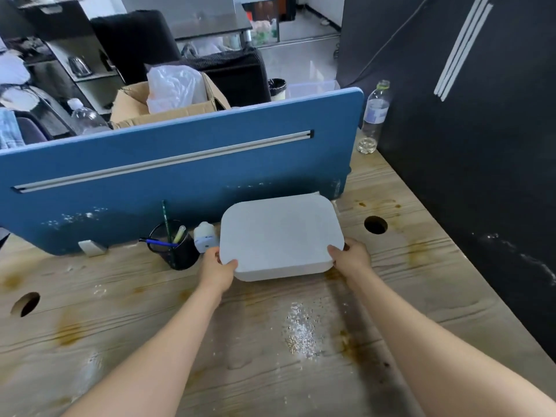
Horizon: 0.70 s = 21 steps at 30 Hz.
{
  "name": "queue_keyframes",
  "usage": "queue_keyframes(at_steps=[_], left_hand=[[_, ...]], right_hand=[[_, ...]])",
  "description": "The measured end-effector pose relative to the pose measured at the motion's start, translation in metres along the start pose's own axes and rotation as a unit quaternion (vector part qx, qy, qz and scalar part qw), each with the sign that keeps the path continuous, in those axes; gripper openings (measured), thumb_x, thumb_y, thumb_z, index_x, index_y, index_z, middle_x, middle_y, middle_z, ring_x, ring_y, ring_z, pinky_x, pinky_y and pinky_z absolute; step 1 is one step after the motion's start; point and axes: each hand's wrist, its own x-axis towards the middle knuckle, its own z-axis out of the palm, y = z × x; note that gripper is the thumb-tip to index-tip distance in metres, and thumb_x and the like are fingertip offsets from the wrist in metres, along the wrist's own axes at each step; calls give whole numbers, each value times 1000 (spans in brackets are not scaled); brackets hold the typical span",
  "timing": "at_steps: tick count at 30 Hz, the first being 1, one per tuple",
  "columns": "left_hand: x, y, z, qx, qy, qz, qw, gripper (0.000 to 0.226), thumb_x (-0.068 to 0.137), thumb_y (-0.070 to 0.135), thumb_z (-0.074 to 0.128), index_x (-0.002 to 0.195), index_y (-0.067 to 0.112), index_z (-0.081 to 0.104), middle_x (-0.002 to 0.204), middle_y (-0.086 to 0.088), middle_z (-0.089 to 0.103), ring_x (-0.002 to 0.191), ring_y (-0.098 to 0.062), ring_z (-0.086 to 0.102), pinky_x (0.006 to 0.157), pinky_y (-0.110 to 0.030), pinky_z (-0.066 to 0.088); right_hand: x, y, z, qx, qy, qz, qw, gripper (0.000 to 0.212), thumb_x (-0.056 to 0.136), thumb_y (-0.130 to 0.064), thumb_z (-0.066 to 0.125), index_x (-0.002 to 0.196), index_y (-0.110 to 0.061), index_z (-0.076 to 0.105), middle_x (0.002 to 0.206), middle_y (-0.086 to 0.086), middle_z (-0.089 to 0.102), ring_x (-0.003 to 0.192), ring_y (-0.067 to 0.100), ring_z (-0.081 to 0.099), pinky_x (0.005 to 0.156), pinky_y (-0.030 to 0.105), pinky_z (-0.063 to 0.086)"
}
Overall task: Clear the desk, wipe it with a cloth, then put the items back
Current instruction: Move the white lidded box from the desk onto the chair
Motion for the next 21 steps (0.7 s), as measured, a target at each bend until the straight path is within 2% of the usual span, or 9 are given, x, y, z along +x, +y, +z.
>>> queue_keyframes(at_steps=[5, 8, 11, 14, 16, 18, 21], left_hand=[[-38, 11, -6, 22, -46, 53, 997, 44, 90, 7, 57, 132, 5, 42, 131, -10, 52, 118, -28, 50, 94, -36, 41], [-71, 12, -3, 31, -88, 91, 991, 48, 90, 7, 58, 134, 5, 40, 135, -11, 50, 121, -28, 49, 95, -37, 42], [-111, 11, 6, 47, -131, 111, 984, 48, 91, 7, 57, 135, 7, 39, 137, -11, 48, 122, -28, 48, 88, -32, 42], [-156, 10, 19, 70, -181, 135, 972, 48, 91, 6, 56, 135, 7, 39, 138, -11, 46, 123, -28, 46, 93, -36, 43], [-174, 8, 30, 89, -208, 159, 961, 46, 90, 5, 57, 133, 7, 40, 135, -12, 48, 120, -27, 48, 87, -33, 43], [-198, 4, 44, 110, -242, 187, 946, 46, 89, 6, 57, 132, 7, 41, 132, -11, 50, 116, -27, 49, 82, -31, 42], [-236, -1, 71, 140, -291, 210, 923, 49, 89, 11, 58, 134, 10, 39, 133, -10, 50, 116, -28, 49, 90, -39, 47]], right_hand=[[-58, 9, -31, 4, 63, 12, 998, 30, 92, -15, 57, 120, -4, 57, 115, 11, 63, 98, 27, 59, 89, 43, 52], [-108, 26, -56, 8, 114, 30, 993, 36, 93, -20, 55, 126, -7, 54, 120, 10, 61, 104, 29, 59, 86, 39, 53], [-160, 48, -83, 26, 163, 50, 985, 38, 93, -21, 55, 128, -7, 52, 123, 9, 59, 107, 30, 59, 88, 40, 52], [-214, 79, -113, 60, 216, 60, 973, 34, 92, -17, 56, 123, -3, 55, 118, 11, 61, 104, 30, 59, 87, 39, 52], [-240, 95, -128, 76, 228, 73, 968, 28, 90, -17, 58, 114, -3, 58, 109, 11, 63, 96, 29, 61, 80, 38, 53], [-268, 116, -149, 100, 258, 87, 957, 20, 87, -14, 61, 102, -1, 61, 97, 10, 64, 93, 30, 62, 83, 43, 54], [-303, 152, -182, 150, 297, 107, 937, 17, 84, -10, 65, 97, 0, 63, 97, 13, 64, 93, 32, 63, 85, 48, 54]])
